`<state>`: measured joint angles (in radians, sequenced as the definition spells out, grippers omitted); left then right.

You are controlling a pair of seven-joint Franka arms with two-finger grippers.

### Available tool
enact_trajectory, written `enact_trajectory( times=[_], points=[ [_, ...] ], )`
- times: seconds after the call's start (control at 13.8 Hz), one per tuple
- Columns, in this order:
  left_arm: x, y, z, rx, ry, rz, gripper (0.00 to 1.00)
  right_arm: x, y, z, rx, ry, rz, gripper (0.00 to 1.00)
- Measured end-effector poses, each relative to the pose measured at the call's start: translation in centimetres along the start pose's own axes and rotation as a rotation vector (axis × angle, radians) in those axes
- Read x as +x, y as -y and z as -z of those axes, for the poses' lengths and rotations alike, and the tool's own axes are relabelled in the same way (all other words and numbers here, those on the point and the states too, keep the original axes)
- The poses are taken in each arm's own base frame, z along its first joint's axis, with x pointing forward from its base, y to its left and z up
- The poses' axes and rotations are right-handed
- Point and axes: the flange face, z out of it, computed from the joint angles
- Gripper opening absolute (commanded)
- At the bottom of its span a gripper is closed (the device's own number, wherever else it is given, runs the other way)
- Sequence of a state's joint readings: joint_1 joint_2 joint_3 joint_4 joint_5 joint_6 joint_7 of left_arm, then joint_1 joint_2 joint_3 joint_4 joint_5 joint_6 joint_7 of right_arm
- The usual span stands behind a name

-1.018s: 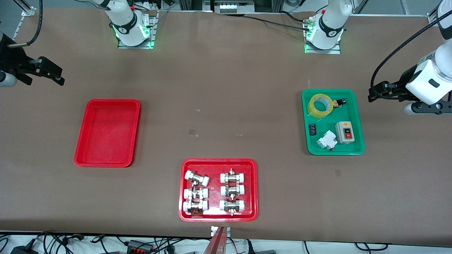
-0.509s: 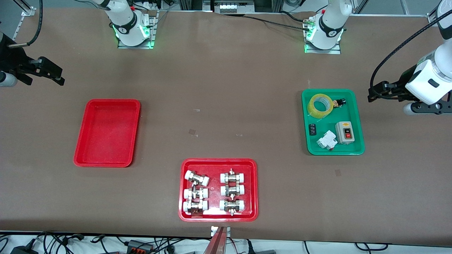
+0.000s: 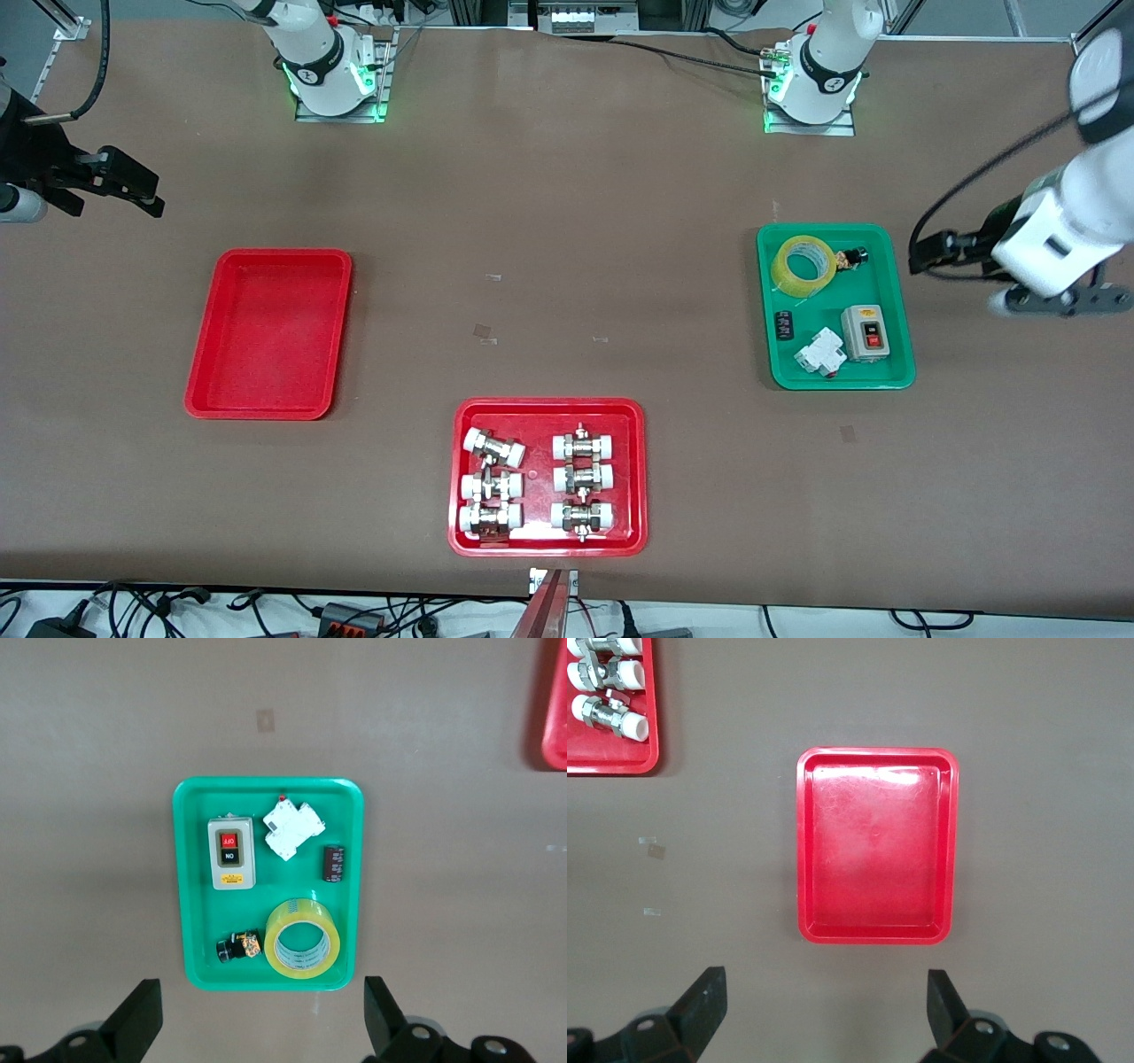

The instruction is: Left arm passes tape to right arm into tray

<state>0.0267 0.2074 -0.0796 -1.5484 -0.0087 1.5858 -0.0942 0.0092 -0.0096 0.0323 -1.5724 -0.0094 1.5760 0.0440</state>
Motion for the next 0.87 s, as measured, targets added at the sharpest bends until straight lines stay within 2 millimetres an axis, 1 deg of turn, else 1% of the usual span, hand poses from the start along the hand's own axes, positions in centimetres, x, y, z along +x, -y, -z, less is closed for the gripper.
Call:
enact_trajectory(
  times=[0.07,0.22,0.29,0.36,0.44,0.51,0.65,0.8,0.87],
  points=[
    [1.1,0.1,-2.2,0.0,0.035,0.002,1.0,0.0,0.0,0.0,0.0,0.0,0.0,1.0],
    [3.3,0.1,-7.5,0.0,0.108,0.003,1.0,0.0,-0.1,0.0,0.0,-0.001,-0.002,1.0],
    [3.9,0.1,-10.3,0.001,0.137,0.003,1.0,0.0,-0.1,0.0,0.0,-0.001,-0.002,1.0],
    [4.0,0.1,-13.3,0.001,0.154,0.003,1.0,0.0,-0.1,0.0,0.0,-0.001,-0.003,1.0],
    [3.6,0.0,-16.0,0.002,0.154,0.002,1.0,0.0,-0.1,0.0,0.0,-0.001,-0.003,1.0],
    [2.7,0.0,-18.5,0.002,0.145,0.002,1.0,0.0,-0.1,0.0,0.0,0.0,-0.003,1.0],
    [-0.2,0.2,-23.3,0.009,0.168,0.003,1.0,0.0,-0.2,0.0,0.0,-0.001,-0.003,1.0],
    [-2.7,0.4,-26.7,0.015,0.21,0.004,1.0,0.0,-0.1,0.0,0.0,-0.001,-0.003,1.0],
    [-3.5,0.5,-27.9,0.017,0.228,0.005,1.0,0.0,-0.1,0.0,0.0,-0.001,-0.003,1.0]
  ],
)
